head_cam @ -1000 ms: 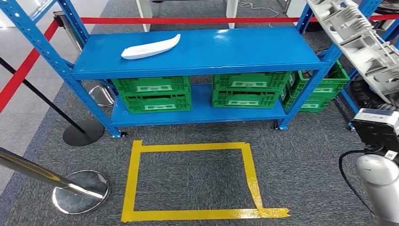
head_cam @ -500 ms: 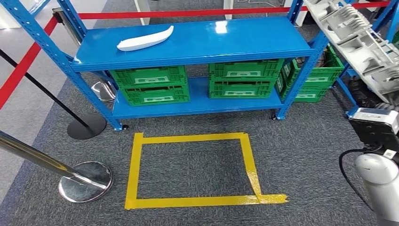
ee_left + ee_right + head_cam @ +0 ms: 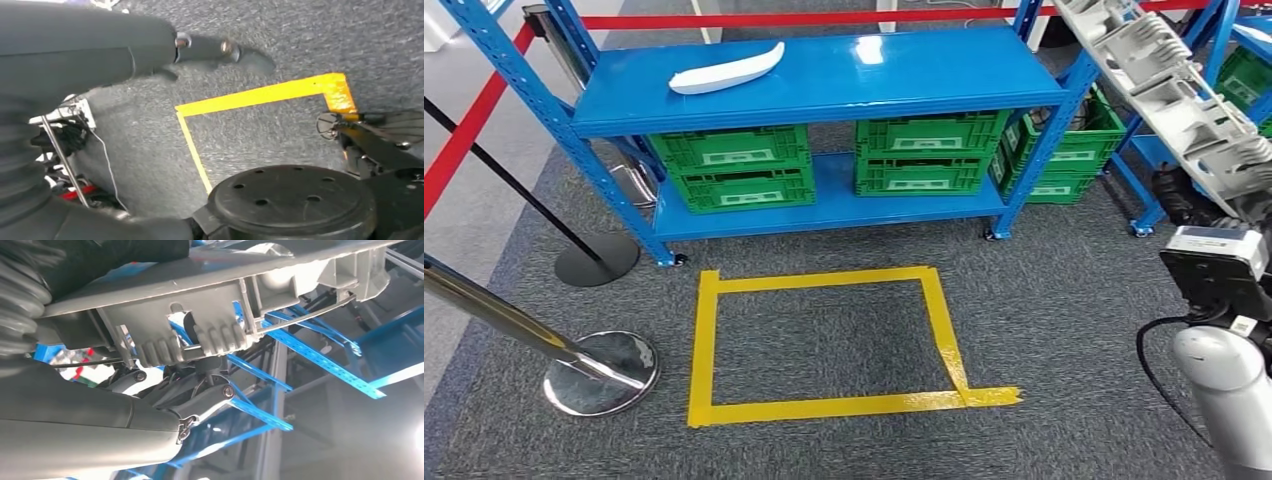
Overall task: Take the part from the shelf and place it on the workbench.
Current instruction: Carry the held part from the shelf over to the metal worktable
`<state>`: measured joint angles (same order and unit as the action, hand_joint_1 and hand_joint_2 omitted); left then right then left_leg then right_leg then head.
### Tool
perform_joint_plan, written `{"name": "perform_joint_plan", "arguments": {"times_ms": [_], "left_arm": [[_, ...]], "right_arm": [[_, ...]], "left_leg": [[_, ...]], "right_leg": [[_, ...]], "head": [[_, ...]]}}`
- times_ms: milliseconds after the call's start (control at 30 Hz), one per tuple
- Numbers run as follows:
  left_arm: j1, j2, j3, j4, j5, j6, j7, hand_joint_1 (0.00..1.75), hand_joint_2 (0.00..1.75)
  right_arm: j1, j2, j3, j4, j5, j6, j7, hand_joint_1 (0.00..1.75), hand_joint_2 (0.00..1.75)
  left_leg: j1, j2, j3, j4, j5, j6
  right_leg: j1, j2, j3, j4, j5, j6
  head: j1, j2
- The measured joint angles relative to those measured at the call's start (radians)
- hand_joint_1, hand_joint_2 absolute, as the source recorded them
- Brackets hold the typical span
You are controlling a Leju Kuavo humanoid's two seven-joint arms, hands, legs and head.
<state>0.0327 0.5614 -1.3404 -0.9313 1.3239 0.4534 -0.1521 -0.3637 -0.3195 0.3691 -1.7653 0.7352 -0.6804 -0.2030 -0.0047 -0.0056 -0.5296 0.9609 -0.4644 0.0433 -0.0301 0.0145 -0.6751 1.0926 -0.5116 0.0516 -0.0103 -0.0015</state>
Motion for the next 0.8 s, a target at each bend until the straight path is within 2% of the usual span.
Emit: {"name": "perform_joint_plan", "arguments": {"times_ms": [33, 67, 100, 133, 167, 200, 233, 267, 300, 333, 367, 400, 433, 467, 500, 567, 600, 633, 667, 700, 733, 767, 800], "left_arm": [[-0.001, 0.0, -0.002, -0.003, 0.003, 0.0, -0.001, 0.0, 1.75], [-0.002, -0.001, -0.005, -0.006, 0.005, 0.0, -0.003, 0.0, 1.75], [-0.002, -0.002, -0.008, -0.009, 0.008, 0.0, -0.004, 0.0, 1.75], [-0.003, -0.002, -0.01, -0.011, 0.01, 0.0, -0.006, 0.0, 1.75], [-0.003, -0.003, -0.012, -0.013, 0.011, 0.0, -0.006, 0.0, 1.75], [-0.004, -0.003, -0.012, -0.014, 0.012, 0.0, -0.007, 0.0, 1.75], [-0.005, -0.002, -0.013, -0.016, 0.013, 0.0, -0.007, 0.0, 1.75], [-0.006, -0.002, -0.013, -0.017, 0.013, 0.0, -0.007, 0.0, 1.75], [-0.006, 0.0, -0.014, -0.019, 0.013, 0.0, -0.007, 0.0, 1.75], [-0.006, 0.001, -0.015, -0.02, 0.013, 0.0, -0.007, 0.0, 1.75], [-0.006, 0.002, -0.016, -0.022, 0.013, 0.0, -0.007, 0.0, 1.75], [-0.005, 0.004, -0.017, -0.023, 0.013, 0.0, -0.007, 0.0, 1.75], [-0.004, 0.005, -0.018, -0.024, 0.013, 0.0, -0.007, 0.0, 1.75], [-0.003, 0.005, -0.019, -0.024, 0.013, 0.0, -0.007, 0.0, 1.75], [-0.002, 0.005, -0.02, -0.024, 0.014, 0.0, -0.007, 0.0, 1.75], [-0.001, 0.005, -0.021, -0.025, 0.014, 0.0, -0.007, 0.0, 1.75], [-0.002, 0.005, -0.022, -0.025, 0.014, 0.0, -0.007, 0.0, 1.75], [-0.003, 0.005, -0.023, -0.025, 0.014, 0.0, -0.007, 0.0, 1.75], [-0.003, 0.005, -0.023, -0.025, 0.014, 0.0, -0.007, 0.0, 1.75], [-0.004, 0.005, -0.023, -0.025, 0.014, 0.0, -0.007, 0.0, 1.75], [-0.004, 0.005, -0.023, -0.025, 0.014, 0.0, -0.007, 0.0, 1.75], [-0.005, 0.008, -0.023, -0.025, 0.014, 0.001, -0.007, 0.0, 1.75], [-0.006, 0.011, -0.024, -0.027, 0.014, 0.001, -0.008, 0.0, 1.75]], "right_arm": [[-0.001, -0.001, 0.0, 0.0, 0.0, 0.001, -0.001, 1.75, 1.75], [-0.002, -0.001, 0.001, 0.0, 0.0, 0.002, -0.001, 1.75, 1.75], [-0.002, -0.001, 0.001, 0.0, -0.001, 0.002, -0.002, 1.75, 1.75], [-0.002, -0.001, 0.001, 0.0, -0.001, 0.003, -0.002, 1.75, 1.75], [-0.002, -0.001, 0.001, 0.0, -0.002, 0.004, -0.002, 1.75, 1.75], [-0.002, -0.001, 0.001, 0.0, -0.002, 0.004, -0.002, 1.75, 1.75], [-0.004, -0.001, 0.001, 0.0, -0.002, 0.004, -0.002, 1.75, 1.75], [-0.007, -0.001, 0.001, 0.0, -0.002, 0.004, -0.002, 1.75, 1.75], [-0.011, -0.001, 0.002, 0.0, -0.002, 0.004, -0.002, 1.75, 1.75], [-0.014, -0.001, 0.002, -0.001, -0.002, 0.005, -0.002, 1.75, 1.75], [-0.015, -0.001, 0.004, -0.001, -0.002, 0.005, -0.002, 1.75, 1.75], [-0.015, -0.001, 0.004, -0.001, -0.002, 0.005, -0.002, 1.75, 1.75], [-0.015, -0.001, 0.005, -0.001, -0.002, 0.005, -0.002, 1.75, 1.75], [-0.014, -0.001, 0.005, 0.0, -0.002, 0.005, -0.002, 1.75, 1.75], [-0.014, -0.001, 0.006, 0.0, -0.002, 0.005, -0.002, 1.75, 1.75], [-0.014, -0.001, 0.006, 0.0, -0.002, 0.005, -0.002, 1.75, 1.75], [-0.014, -0.001, 0.006, 0.0, -0.002, 0.005, -0.002, 1.75, 1.75], [-0.014, -0.001, 0.006, 0.0, -0.002, 0.005, -0.002, 1.75, 1.75], [-0.013, -0.001, 0.006, 0.0, -0.002, 0.005, -0.002, 1.75, 1.75], [-0.013, -0.001, 0.006, 0.0, -0.002, 0.005, -0.002, 1.75, 1.75], [-0.013, -0.001, 0.006, 0.0, -0.002, 0.005, -0.002, 1.75, 1.75], [-0.013, -0.001, 0.006, 0.0, -0.002, 0.005, -0.002, 1.75, 1.75], [-0.014, -0.001, 0.006, 0.0, -0.002, 0.006, -0.002, 1.75, 1.75]], "left_leg": [[0.0, 0.009, -0.012, 0.004, 0.007, 0.003], [0.0, 0.018, -0.026, 0.01, 0.013, 0.004], [0.0, 0.027, -0.04, 0.017, 0.018, 0.003], [0.0, 0.037, -0.056, 0.026, 0.023, 0.001], [0.001, 0.046, -0.072, 0.036, 0.028, -0.002], [0.003, 0.055, -0.088, 0.047, 0.032, -0.006], [0.004, 0.063, -0.103, 0.059, 0.036, -0.012], [0.003, 0.069, -0.117, 0.07, 0.039, -0.017], [0.002, 0.076, -0.127, 0.079, 0.045, -0.023], [0.0, 0.082, -0.133, 0.083, 0.053, -0.027], [-0.001, 0.088, -0.137, 0.084, 0.063, -0.032], [0.0, 0.091, -0.14, 0.082, 0.07, -0.036], [0.003, 0.084, -0.143, 0.084, 0.061, -0.041], [0.005, 0.068, -0.148, 0.1, 0.03, -0.046], [0.007, 0.048, -0.155, 0.137, -0.019, -0.051], [0.008, 0.019, -0.173, 0.262, -0.129, -0.055], [0.008, 0.015, -0.177, 0.324, -0.158, -0.053], [0.007, 0.014, -0.172, 0.363, -0.163, -0.05], [0.005, 0.012, -0.153, 0.371, -0.146, -0.043], [0.002, 0.008, -0.118, 0.342, -0.115, -0.033], [-0.003, -0.006, -0.071, 0.285, -0.089, -0.019], [-0.01, -0.031, -0.013, 0.205, -0.08, -0.002], [-0.014, -0.053, 0.04, 0.125, -0.085, 0.01]], "right_leg": [[0.001, -0.004, -0.018, 0.061, -0.047, 0.003], [0.001, -0.005, -0.032, 0.126, -0.082, 0.007], [0.0, -0.006, -0.038, 0.178, -0.095, 0.011], [0.0, -0.007, -0.032, 0.204, -0.085, 0.015], [-0.001, -0.01, -0.011, 0.2, -0.058, 0.019], [-0.002, -0.018, 0.026, 0.165, -0.027, 0.023], [-0.003, -0.032, 0.07, 0.109, -0.016, 0.027], [0.0, -0.046, 0.117, 0.044, -0.019, 0.027], [0.002, -0.057, 0.15, -0.008, -0.032, 0.021], [0.006, -0.06, 0.166, -0.041, -0.046, 0.012], [0.01, -0.056, 0.169, -0.056, -0.046, 0.0], [0.009, -0.05, 0.158, -0.056, -0.039, -0.011], [0.008, -0.044, 0.149, -0.057, -0.028, -0.022], [0.007, -0.039, 0.138, -0.058, -0.016, -0.032], [0.006, -0.033, 0.125, -0.059, -0.003, -0.04], [0.009, -0.016, 0.094, -0.058, 0.025, -0.048], [0.011, -0.007, 0.076, -0.057, 0.039, -0.05], [0.014, 0.003, 0.059, -0.057, 0.052, -0.052], [0.018, 0.013, 0.042, -0.056, 0.065, -0.052], [0.022, 0.023, 0.027, -0.056, 0.079, -0.052], [0.024, 0.033, 0.013, -0.057, 0.092, -0.053], [0.027, 0.044, 0.001, -0.057, 0.105, -0.052], [0.028, 0.053, -0.008, -0.058, 0.119, -0.05]], "head": [[0.002, 0.0], [0.003, 0.0], [0.003, 0.0], [0.003, 0.0], [0.003, 0.0], [0.003, 0.0], [0.004, 0.0], [0.004, 0.0], [0.005, 0.0], [0.005, 0.0], [0.005, 0.0], [0.006, 0.0], [0.005, 0.0], [0.004, 0.0], [0.002, 0.0], [0.0, 0.0], [-0.001, 0.0], [-0.001, 0.0], [-0.001, 0.0], [-0.002, 0.0], [-0.001, 0.0], [-0.001, 0.0], [-0.001, 0.0]]}}
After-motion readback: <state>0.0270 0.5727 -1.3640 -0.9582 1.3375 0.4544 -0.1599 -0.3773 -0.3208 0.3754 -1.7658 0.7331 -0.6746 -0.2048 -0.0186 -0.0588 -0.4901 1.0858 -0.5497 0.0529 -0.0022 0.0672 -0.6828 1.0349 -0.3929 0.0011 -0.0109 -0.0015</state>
